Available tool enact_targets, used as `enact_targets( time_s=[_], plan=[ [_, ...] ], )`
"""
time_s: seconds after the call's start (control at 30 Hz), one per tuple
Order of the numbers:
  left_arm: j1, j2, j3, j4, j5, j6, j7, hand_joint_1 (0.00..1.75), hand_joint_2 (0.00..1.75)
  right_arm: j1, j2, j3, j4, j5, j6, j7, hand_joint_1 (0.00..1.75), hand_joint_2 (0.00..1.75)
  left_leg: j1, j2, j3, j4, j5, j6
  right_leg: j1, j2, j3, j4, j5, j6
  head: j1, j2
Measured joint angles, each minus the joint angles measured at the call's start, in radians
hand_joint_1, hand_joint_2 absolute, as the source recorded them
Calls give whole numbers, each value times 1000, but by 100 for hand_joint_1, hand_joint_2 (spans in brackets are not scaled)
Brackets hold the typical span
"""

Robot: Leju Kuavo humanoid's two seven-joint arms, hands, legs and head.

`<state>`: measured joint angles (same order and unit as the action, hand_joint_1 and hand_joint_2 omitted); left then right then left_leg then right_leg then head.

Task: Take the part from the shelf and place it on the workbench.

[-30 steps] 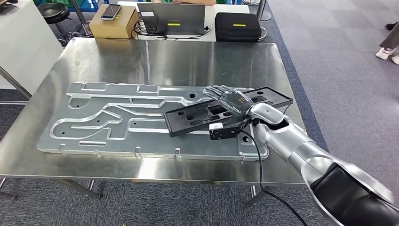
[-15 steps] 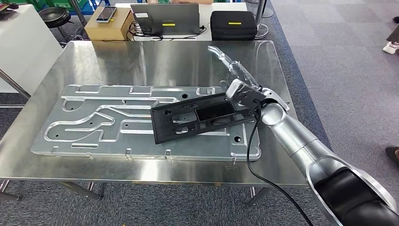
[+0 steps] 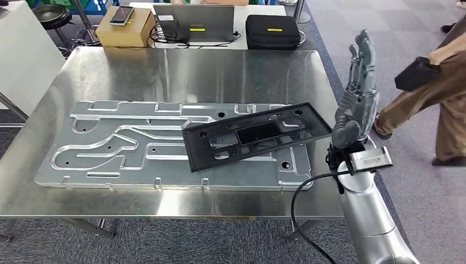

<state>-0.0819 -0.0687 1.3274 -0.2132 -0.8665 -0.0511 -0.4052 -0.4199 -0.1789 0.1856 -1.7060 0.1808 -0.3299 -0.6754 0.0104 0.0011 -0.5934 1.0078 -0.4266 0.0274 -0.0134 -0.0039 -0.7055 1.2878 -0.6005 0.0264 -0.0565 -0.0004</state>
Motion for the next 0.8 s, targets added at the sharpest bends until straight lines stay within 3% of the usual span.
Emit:
enact_targets(
  time_s=[0.03, 0.07, 0.13, 0.2, 0.33, 0.37, 0.43, 0.5, 0.53, 0.57, 0.67, 0.7, 0.73, 0.8],
  plan=[
    [0, 0, 4, 0, 4, 0, -2, 0, 0, 38, 7, -19, -29, 25, -16, -6, 0, 0, -1, 2, 0, 1, 0, 0, 0, 0, -7, 12, 6, 0, 0, 0],
    [1, 0, 8, 0, 7, 0, -4, 0, 0, 79, 14, -39, -61, 52, -31, -12, 0, 0, -1, 3, 0, 3, 0, 0, 0, 0, 5, -15, 29, -1, 0, 0],
    [2, 0, 16, 0, 12, 0, -7, 0, 0, 151, 29, -76, -123, 97, -49, -19, 0, 0, -2, 4, -1, 8, -3, -4, 1, -5, 72, -151, 94, -8, 0, 0],
    [4, 0, 20, 0, 14, -1, -10, 0, 0, 206, 45, -109, -174, 120, -54, -20, 0, 0, -6, 6, -2, 14, -6, -11, 6, -7, 118, -248, 131, -16, 0, 0],
    [3, 0, 26, 0, 20, -3, -14, 0, 0, 310, 60, -176, -218, 129, -38, -18, 0, 0, -7, 9, -6, 20, -13, -32, 6, -1, 119, -267, 149, -34, 0, 0],
    [4, 0, 28, 0, 22, -3, -14, 0, 0, 333, 60, -194, -220, 129, -33, -19, 0, 0, -7, 9, -13, 40, -37, -38, 3, -1, 115, -270, 156, -41, 0, 0],
    [5, -1, 33, 0, 27, -3, -14, 0, 0, 371, 60, -224, -219, 127, -25, -20, 0, 0, -3, 8, -42, 133, -120, -49, 0, -1, 102, -273, 169, -50, 0, 0],
    [4, -2, 40, 0, 30, -3, -14, 0, 0, 400, 60, -248, -214, 126, -22, -20, 0, 0, 1, 8, -64, 242, -195, -56, 1, 1, 84, -272, 183, -52, 0, 0],
    [4, -2, 43, 0, 30, -3, -14, 0, 0, 416, 60, -262, -209, 126, -22, -20, 0, 0, 2, 8, -58, 263, -208, -57, 1, 3, 73, -271, 190, -50, 0, 0],
    [3, -2, 44, 0, 30, -3, -14, 0, 0, 435, 60, -277, -202, 127, -25, -19, 0, 0, 3, 8, -32, 246, -201, -57, 1, 5, 63, -270, 198, -47, 0, 0],
    [2, -2, 44, 0, 31, -4, -13, 0, 0, 498, 61, -343, -175, 139, -36, -11, 0, 0, 0, 0, 110, 48, -142, -47, 1, 7, 39, -266, 221, -34, 0, 0],
    [1, -2, 44, 0, 32, -4, -12, 0, 0, 515, 62, -367, -163, 148, -37, -8, 0, 0, -3, -3, 139, 0, -131, -40, 2, 7, 37, -266, 228, -28, 0, 0],
    [0, -2, 45, 0, 32, -4, -10, 0, 0, 529, 62, -390, -149, 160, -37, -4, 0, 0, -7, -6, 150, -22, -126, -33, 2, 6, 36, -268, 236, -21, 0, 0],
    [1, -2, 46, 0, 32, -4, -8, 0, 0, 557, 65, -434, -112, 189, -33, 4, 0, 0, -11, -5, 141, -24, -110, -17, 0, 7, 37, -277, 253, -7, 0, 0]
  ],
)
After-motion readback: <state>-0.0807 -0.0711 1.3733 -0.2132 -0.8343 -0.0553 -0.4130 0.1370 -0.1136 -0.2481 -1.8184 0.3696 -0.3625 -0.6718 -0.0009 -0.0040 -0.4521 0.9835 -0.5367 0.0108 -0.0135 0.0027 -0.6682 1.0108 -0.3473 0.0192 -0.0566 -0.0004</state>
